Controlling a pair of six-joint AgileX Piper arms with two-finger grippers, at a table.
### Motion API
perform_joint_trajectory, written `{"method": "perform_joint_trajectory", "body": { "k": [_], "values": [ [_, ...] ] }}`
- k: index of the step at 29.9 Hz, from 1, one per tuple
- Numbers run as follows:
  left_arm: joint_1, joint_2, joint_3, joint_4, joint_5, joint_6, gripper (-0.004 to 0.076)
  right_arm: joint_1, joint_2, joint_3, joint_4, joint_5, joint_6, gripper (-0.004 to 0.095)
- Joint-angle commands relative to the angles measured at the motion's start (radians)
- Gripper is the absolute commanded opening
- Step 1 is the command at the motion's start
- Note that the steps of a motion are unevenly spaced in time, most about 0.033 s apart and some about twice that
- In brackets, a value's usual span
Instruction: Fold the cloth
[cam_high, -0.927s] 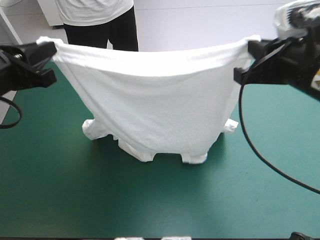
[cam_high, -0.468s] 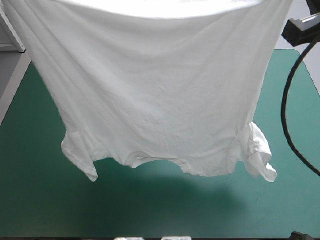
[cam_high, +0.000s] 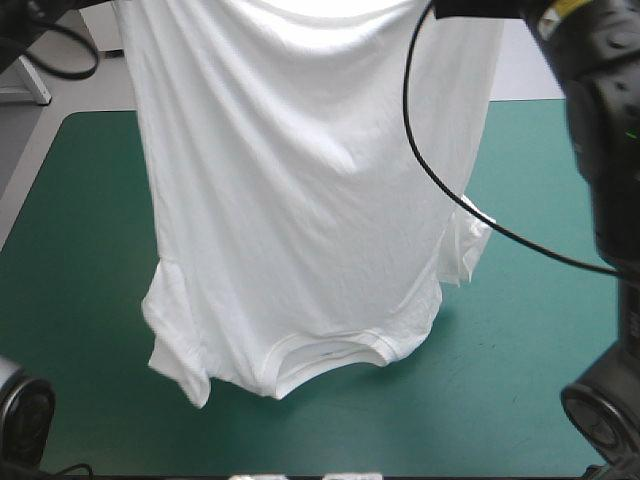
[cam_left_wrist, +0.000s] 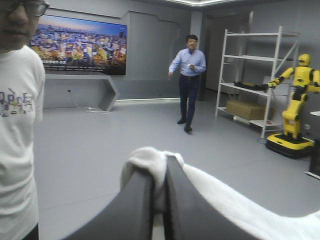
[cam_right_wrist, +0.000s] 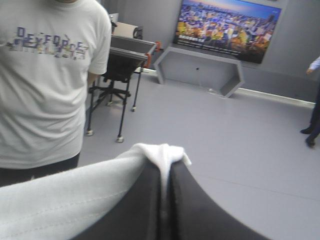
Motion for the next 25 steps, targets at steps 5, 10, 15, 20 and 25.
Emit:
{"method": "perform_joint_trajectory", "body": {
  "k": [5,10,15,20,25],
  "values": [
    [0.000,0.133,-0.016,0.017,-0.488,0.043,-0.0010,-0.272,0.105,-0.012,0.024,-0.479,0.140,-0.0017],
    [0.000,0.191,-0.019,0.022,-0.570,0.104,-0.0010,-0.409,0.137,-0.014,0.215,-0.532,0.114,-0.0017],
    [-0.004,0.242,-0.019,0.022,-0.534,0.110,-0.0010,-0.456,0.172,-0.014,0.362,-0.432,0.033,-0.0017],
    [-0.004,0.303,-0.017,0.024,-0.389,0.110,-0.0010,-0.456,0.246,-0.014,0.433,-0.242,-0.006,-0.0017],
    [-0.004,0.405,-0.017,0.029,-0.221,0.106,-0.0010,-0.456,0.354,-0.014,0.473,-0.089,0.005,-0.0017]
  ]
}}
